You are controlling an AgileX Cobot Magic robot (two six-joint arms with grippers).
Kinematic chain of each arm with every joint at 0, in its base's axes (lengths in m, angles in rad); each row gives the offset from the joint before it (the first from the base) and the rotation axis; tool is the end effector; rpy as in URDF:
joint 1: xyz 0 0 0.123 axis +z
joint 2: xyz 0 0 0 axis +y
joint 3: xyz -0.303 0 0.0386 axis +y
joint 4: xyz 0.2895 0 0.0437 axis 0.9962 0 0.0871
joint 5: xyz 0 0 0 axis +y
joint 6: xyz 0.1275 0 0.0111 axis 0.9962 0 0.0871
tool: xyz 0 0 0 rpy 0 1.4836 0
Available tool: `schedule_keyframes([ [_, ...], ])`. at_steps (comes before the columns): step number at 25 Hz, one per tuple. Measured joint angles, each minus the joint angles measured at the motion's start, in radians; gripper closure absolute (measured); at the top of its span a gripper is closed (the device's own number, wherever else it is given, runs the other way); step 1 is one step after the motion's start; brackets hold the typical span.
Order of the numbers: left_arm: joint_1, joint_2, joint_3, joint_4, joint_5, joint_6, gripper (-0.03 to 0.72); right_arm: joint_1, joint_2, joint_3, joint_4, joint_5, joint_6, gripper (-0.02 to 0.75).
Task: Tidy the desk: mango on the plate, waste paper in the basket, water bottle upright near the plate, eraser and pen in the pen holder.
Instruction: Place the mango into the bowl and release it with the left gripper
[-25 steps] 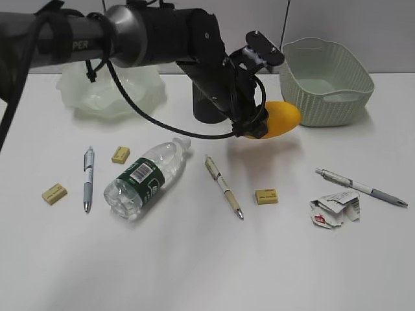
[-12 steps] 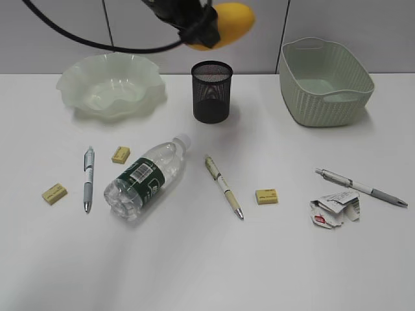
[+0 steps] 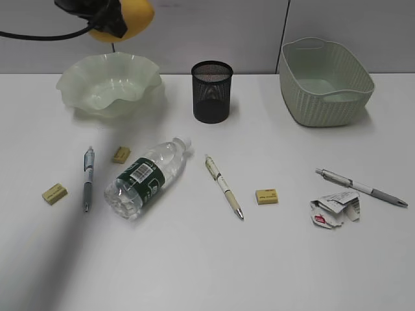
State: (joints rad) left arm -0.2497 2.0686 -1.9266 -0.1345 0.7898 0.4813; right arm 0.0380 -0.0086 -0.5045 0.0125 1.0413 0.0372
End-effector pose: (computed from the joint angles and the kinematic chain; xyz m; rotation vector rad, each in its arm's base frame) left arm 0.5361 -0.1493 0.2782 0.7940 2.2717 -0.0517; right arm 0.0431 0.0030 0.2845 -0.0013 2.0123 0.0628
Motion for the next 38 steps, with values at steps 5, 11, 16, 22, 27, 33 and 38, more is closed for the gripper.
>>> schedule_keyframes([
  [5,0.065,0.095,0.001,-0.041,-0.029,-0.002,0.162,0.0,0.0,0.0,0.0,0.0,0.0,0.228],
  [11,0.1,0.22,0.001,-0.066,-0.123,-0.002,0.162,0.0,0.0,0.0,0.0,0.0,0.0,0.228],
  [16,0.115,0.288,0.001,-0.085,-0.167,-0.002,0.162,0.0,0.0,0.0,0.0,0.0,0.0,0.228],
  [22,0.116,0.303,0.001,-0.11,-0.192,-0.002,0.062,0.0,0.0,0.0,0.0,0.0,0.0,0.228],
  [27,0.116,0.272,0.001,-0.115,-0.168,-0.003,0.045,0.0,0.0,0.0,0.0,0.0,0.0,0.228],
  [33,0.116,0.132,0.001,-0.117,-0.095,-0.003,0.063,0.0,0.0,0.0,0.0,0.0,0.0,0.228],
  [38,0.116,0.009,0.001,-0.117,0.059,-0.01,0.099,0.0,0.0,0.0,0.0,0.0,0.0,0.228],
])
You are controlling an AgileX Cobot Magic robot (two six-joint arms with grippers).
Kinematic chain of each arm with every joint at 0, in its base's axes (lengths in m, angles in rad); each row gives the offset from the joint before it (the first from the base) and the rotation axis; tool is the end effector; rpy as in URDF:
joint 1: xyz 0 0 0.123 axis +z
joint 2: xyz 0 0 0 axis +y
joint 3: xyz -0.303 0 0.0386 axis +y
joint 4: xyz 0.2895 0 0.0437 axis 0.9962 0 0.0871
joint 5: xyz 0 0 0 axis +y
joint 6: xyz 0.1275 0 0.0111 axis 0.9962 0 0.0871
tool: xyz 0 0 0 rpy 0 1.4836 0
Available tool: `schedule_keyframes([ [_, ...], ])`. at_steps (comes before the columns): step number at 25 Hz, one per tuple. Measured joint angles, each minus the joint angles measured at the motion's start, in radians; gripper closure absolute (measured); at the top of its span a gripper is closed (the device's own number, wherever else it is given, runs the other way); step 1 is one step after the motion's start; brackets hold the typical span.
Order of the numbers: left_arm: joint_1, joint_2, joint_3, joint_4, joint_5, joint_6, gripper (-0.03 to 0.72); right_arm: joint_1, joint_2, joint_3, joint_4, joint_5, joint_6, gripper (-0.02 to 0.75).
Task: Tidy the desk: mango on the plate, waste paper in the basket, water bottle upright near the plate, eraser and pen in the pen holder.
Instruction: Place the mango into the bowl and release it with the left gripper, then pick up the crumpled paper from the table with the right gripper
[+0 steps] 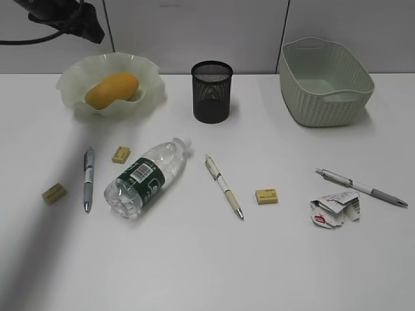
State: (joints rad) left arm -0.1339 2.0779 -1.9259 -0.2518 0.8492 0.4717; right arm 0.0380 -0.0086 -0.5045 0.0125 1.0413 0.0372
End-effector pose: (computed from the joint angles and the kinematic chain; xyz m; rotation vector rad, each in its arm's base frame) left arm 0.5438 -0.0974 0.2701 0.6108 2.3762 -0.1580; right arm 0.0431 0.0030 0.2845 -0.0013 2.0123 0.0628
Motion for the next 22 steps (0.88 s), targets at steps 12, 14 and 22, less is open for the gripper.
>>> schedule_keyframes([
  [12,0.0,-0.258,0.222,0.002,0.359,-0.129,0.113,0.0,0.0,0.0,0.0,0.0,0.0,0.228],
  [14,0.0,-0.313,0.318,0.003,0.361,-0.132,0.113,0.0,0.0,0.0,0.0,0.0,0.0,0.228],
  [22,0.0,-0.574,0.766,-0.042,0.34,-0.147,0.15,0.0,0.0,0.0,0.0,0.0,0.0,0.228],
])
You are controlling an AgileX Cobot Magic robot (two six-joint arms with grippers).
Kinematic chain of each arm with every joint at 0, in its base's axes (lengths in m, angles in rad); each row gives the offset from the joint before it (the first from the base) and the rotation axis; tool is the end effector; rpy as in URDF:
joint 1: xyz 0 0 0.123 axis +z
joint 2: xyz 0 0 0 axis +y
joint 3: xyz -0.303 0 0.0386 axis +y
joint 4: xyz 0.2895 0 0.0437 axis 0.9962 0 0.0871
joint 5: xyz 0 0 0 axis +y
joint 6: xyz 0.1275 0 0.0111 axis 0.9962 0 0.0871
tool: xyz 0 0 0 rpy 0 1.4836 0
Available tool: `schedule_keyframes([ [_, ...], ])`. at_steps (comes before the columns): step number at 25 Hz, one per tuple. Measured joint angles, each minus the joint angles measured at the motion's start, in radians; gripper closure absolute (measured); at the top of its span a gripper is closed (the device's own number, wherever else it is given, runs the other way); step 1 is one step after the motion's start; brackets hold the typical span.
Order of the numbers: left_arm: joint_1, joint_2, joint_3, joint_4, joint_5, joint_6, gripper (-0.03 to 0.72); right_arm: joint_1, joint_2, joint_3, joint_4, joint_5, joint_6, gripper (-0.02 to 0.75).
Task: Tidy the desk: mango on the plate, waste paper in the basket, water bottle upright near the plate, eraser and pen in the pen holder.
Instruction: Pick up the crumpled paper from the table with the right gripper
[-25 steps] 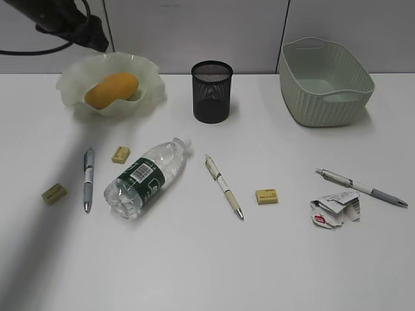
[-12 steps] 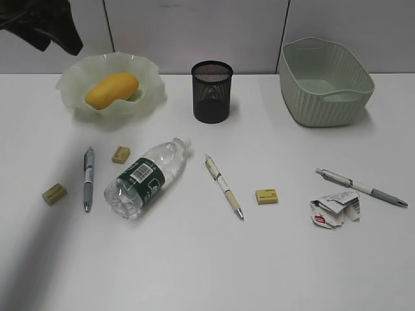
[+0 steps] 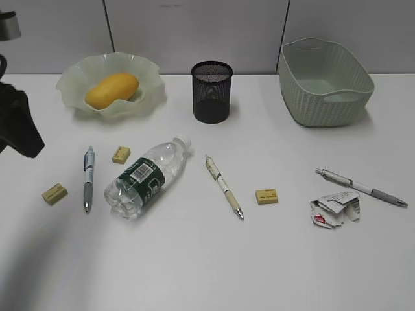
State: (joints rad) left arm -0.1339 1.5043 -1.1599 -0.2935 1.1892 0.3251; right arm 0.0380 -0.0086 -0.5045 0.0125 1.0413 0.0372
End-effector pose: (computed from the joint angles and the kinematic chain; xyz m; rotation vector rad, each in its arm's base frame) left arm 0.3153 -0.0771 0.2492 0.5399 2.9165 -0.3971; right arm 0.0431 0.0030 0.2845 -0.0013 2.0123 0.0628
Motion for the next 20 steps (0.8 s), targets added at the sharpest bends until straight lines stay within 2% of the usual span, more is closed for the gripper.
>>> schedule_keyframes([
  [5,0.0,-0.2,0.216,-0.065,-0.131,-0.002,0.161,0.0,0.0,0.0,0.0,0.0,0.0,0.228],
  [11,0.0,-0.505,0.419,-0.087,-0.267,-0.013,0.164,0.0,0.0,0.0,0.0,0.0,0.0,0.228],
  [16,0.0,-0.741,0.526,-0.091,-0.325,-0.072,0.177,0.0,0.0,0.0,0.0,0.0,0.0,0.228],
  [20,0.0,-0.871,0.542,-0.087,-0.32,-0.129,0.182,0.0,0.0,0.0,0.0,0.0,0.0,0.228],
])
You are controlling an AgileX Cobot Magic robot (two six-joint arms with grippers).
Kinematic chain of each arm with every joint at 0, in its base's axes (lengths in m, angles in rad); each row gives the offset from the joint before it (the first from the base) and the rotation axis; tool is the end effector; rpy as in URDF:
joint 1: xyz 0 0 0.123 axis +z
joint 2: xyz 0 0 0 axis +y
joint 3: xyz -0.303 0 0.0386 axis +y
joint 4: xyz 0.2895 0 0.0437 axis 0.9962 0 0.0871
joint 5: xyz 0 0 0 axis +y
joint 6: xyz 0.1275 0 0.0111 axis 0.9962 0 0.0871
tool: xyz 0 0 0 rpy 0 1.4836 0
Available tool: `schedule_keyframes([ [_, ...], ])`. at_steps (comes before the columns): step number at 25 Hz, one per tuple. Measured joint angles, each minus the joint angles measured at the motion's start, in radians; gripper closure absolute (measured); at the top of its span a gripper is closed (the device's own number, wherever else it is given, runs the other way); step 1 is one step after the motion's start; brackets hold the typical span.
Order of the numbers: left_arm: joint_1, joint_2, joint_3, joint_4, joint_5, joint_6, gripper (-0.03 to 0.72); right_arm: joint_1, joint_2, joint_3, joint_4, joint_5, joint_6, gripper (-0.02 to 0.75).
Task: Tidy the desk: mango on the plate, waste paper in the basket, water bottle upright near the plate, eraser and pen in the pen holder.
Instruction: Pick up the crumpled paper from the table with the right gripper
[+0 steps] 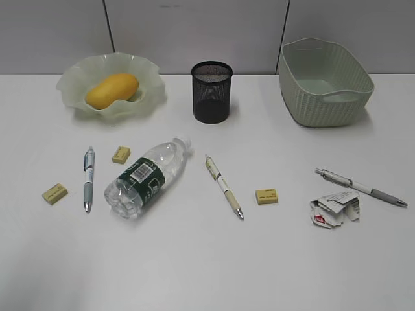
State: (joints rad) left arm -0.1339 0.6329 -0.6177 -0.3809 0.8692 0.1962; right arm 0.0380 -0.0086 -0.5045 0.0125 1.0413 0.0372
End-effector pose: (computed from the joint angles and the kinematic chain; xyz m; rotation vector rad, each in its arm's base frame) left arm 0.1513 -0.0571 0.2880 0.2344 2.3197 -0.4308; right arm 0.0431 0.0030 0.2845 -0.0013 2.0123 0.0628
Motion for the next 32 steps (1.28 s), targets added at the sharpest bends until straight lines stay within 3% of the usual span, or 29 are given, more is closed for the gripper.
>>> schedule_keyframes([
  [7,0.0,-0.192,0.0,0.063,0.061,-0.024,0.185,0.0,0.0,0.0,0.006,0.0,0.0,0.228],
  [12,0.0,-0.21,0.002,0.188,0.07,-0.025,0.201,0.0,0.0,0.0,0.01,0.0,0.0,0.228],
  [16,0.0,-0.21,0.003,0.212,0.032,-0.025,0.217,0.0,0.038,-0.007,0.01,-0.01,0.005,0.228],
  [27,0.0,-0.21,0.003,0.217,-0.012,-0.025,0.22,0.0,0.397,-0.022,0.01,-0.421,0.007,0.258],
  [32,0.0,-0.21,0.003,0.215,-0.012,-0.025,0.247,0.0,0.583,-0.022,0.066,-0.498,0.01,0.26],
])
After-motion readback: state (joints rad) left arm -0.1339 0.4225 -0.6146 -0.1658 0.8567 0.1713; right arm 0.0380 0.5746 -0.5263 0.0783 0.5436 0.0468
